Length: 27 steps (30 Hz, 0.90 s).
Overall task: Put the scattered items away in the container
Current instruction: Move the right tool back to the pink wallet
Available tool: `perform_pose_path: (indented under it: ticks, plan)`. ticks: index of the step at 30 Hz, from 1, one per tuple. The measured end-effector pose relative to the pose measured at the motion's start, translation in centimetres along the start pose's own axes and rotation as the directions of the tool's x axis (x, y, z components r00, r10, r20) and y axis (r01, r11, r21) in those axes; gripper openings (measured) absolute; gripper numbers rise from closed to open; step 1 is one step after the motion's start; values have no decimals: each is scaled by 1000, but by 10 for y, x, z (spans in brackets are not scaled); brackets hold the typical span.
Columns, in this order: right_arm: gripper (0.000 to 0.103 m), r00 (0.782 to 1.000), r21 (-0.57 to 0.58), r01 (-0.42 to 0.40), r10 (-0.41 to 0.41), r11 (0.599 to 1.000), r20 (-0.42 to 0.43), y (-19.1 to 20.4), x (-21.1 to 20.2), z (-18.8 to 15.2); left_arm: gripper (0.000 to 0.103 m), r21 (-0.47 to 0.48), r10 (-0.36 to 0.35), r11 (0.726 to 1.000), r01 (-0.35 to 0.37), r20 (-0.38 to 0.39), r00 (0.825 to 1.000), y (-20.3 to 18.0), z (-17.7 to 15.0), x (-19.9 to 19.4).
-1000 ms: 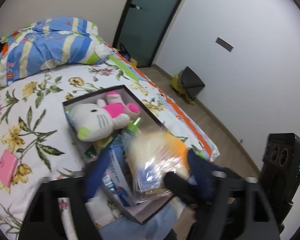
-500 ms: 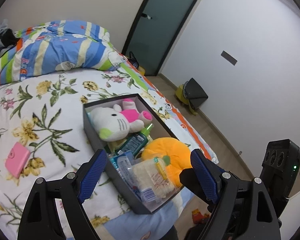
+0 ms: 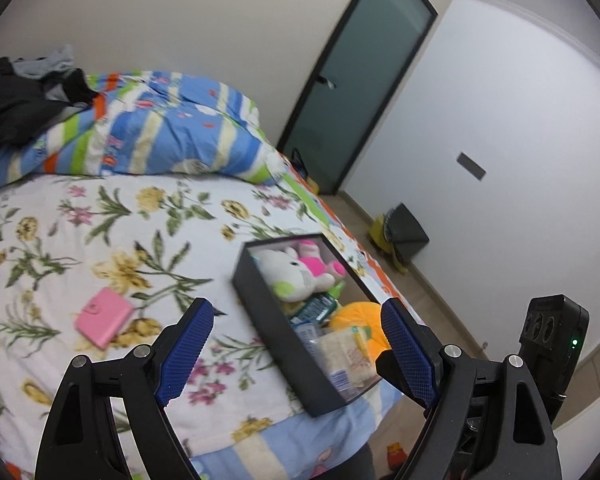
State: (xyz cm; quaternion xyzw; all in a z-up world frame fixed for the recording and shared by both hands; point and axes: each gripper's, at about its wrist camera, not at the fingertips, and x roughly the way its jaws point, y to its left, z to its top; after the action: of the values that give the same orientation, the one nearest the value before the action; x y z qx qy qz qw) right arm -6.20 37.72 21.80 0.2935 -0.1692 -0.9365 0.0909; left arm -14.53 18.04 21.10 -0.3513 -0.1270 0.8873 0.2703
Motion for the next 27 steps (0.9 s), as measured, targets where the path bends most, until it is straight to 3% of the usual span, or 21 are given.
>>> perform_pose_path:
  ticks: [10,20,27]
  plan:
    - [103,999,-119,-41,40,992,-16,96,12,-6,86,-44,114,993,-110,107,988,73,-3,-86]
    - [103,997,-220,-52,38,974,-69,176,51,-28,87,-144,233,966,-216,114,966,153,-19,-140]
    - [103,990,-237,-85,56,968,-128,208,78,-42,87,-184,264,952,-244,93,960,191,-30,-151]
